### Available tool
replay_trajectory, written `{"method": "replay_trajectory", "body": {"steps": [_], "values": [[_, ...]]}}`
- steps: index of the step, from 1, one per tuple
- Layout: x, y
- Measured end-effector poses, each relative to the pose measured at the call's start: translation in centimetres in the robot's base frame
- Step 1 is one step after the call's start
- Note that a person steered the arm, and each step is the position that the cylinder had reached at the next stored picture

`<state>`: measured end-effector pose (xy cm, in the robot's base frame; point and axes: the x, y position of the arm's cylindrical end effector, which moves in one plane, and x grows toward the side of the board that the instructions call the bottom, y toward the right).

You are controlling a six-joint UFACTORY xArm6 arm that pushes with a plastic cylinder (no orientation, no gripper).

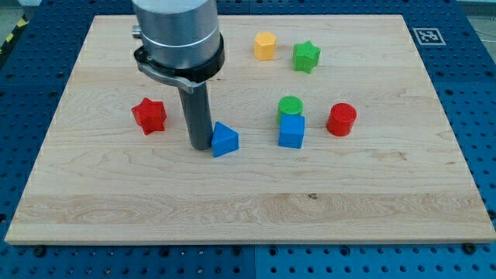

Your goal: Place the blue triangle to the bottom left of the blue cube

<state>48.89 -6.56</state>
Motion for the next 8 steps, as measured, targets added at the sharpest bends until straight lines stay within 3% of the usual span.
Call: {"method": "replay_trajectory", "body": {"steps": [8], "values": [[2.5,7.6]]}}
